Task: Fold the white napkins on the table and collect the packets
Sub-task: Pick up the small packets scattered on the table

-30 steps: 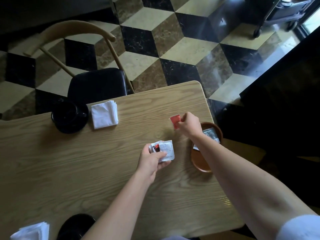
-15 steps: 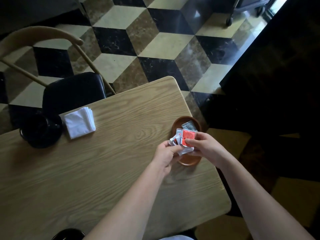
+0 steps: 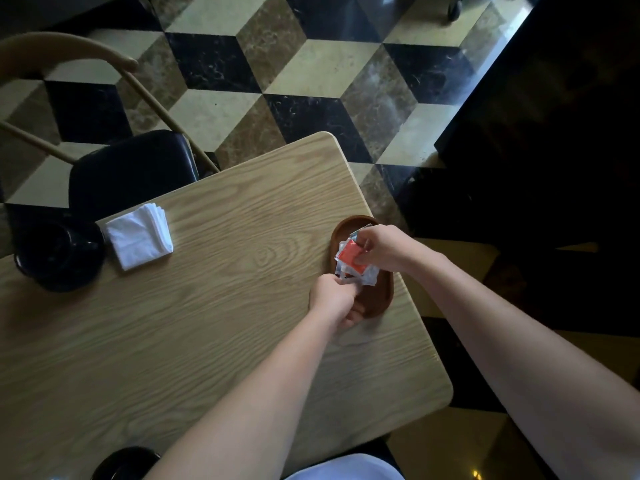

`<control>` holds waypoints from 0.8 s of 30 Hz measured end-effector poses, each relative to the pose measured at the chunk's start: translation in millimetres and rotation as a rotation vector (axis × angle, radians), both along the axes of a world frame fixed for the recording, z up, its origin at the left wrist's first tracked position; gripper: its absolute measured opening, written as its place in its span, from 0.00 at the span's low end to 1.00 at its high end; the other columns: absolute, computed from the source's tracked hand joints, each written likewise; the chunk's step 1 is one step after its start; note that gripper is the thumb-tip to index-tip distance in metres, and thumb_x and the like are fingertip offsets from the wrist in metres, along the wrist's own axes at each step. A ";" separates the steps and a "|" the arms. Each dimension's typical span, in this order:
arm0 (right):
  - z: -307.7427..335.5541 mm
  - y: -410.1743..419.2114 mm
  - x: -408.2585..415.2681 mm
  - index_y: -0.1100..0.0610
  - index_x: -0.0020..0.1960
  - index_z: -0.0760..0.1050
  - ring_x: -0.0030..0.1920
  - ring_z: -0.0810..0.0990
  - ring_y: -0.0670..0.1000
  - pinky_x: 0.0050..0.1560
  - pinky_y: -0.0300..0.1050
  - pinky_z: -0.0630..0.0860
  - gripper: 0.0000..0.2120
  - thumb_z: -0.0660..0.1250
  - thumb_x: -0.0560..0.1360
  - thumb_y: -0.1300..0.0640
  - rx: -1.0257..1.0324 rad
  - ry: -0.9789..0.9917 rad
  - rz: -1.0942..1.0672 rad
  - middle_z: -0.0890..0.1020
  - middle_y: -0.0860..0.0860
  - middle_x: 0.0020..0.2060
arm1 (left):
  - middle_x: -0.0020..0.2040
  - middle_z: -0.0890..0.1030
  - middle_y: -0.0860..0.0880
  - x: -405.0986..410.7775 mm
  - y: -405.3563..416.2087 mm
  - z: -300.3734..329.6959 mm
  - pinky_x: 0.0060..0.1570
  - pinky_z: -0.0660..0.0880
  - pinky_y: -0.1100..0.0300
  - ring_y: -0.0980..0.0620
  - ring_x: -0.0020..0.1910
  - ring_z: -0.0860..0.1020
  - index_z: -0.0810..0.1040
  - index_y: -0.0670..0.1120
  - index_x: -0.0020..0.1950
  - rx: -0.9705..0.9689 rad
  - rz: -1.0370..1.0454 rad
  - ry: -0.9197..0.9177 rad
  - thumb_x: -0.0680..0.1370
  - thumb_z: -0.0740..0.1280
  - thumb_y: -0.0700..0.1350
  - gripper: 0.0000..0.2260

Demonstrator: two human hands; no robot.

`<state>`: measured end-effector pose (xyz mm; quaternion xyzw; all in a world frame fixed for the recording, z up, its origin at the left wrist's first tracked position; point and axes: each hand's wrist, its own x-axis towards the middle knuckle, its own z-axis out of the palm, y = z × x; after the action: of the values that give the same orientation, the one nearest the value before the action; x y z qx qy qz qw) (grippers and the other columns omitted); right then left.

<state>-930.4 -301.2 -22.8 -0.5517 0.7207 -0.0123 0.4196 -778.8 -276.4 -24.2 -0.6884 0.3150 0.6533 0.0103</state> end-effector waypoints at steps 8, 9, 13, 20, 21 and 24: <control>-19.2 53.4 6.1 0.51 0.59 0.78 0.54 0.77 0.49 0.50 0.46 0.79 0.16 0.72 0.74 0.46 -0.313 0.091 -0.465 0.77 0.49 0.55 | 0.48 0.80 0.48 21.8 11.9 -11.3 0.50 0.71 0.56 0.45 0.52 0.77 0.76 0.46 0.54 -0.436 -0.262 -0.328 0.75 0.68 0.43 0.09; -21.6 59.7 5.7 0.52 0.61 0.76 0.56 0.78 0.49 0.52 0.47 0.79 0.18 0.71 0.74 0.47 -0.326 0.127 -0.543 0.78 0.49 0.56 | 0.50 0.81 0.47 21.5 13.8 -13.1 0.54 0.72 0.56 0.45 0.53 0.77 0.77 0.46 0.59 -0.441 -0.245 -0.313 0.75 0.68 0.42 0.12; -29.9 72.0 8.0 0.54 0.66 0.76 0.57 0.80 0.52 0.52 0.46 0.78 0.19 0.70 0.77 0.51 -0.191 0.083 -0.649 0.81 0.52 0.58 | 0.43 0.82 0.49 20.5 17.0 -18.8 0.58 0.74 0.53 0.43 0.54 0.79 0.80 0.48 0.63 -0.422 -0.170 -0.275 0.76 0.69 0.40 0.15; -27.3 51.2 6.9 0.53 0.62 0.81 0.56 0.82 0.53 0.55 0.54 0.82 0.13 0.67 0.78 0.57 -0.200 0.038 -0.659 0.85 0.52 0.56 | 0.52 0.81 0.43 16.2 20.1 -22.7 0.29 0.82 0.57 0.50 0.27 0.83 0.78 0.47 0.52 -0.313 0.014 -0.220 0.71 0.75 0.36 0.13; -28.4 50.0 6.6 0.53 0.62 0.81 0.56 0.82 0.53 0.54 0.54 0.82 0.13 0.68 0.78 0.56 -0.195 0.044 -0.658 0.85 0.52 0.56 | 0.52 0.82 0.42 16.5 21.4 -24.7 0.27 0.81 0.58 0.51 0.25 0.82 0.78 0.47 0.51 -0.307 0.032 -0.216 0.72 0.74 0.35 0.12; -31.7 53.6 7.4 0.52 0.61 0.80 0.55 0.82 0.53 0.53 0.54 0.82 0.13 0.68 0.78 0.55 -0.180 0.060 -0.667 0.85 0.52 0.55 | 0.53 0.81 0.41 18.5 21.4 -25.5 0.25 0.79 0.61 0.52 0.24 0.80 0.78 0.48 0.54 -0.306 0.042 -0.229 0.73 0.73 0.36 0.13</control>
<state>-923.0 -247.7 -54.5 -0.3207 0.8693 -0.1962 0.3210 -760.4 -255.0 -49.7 -0.7582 0.3931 0.5151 -0.0723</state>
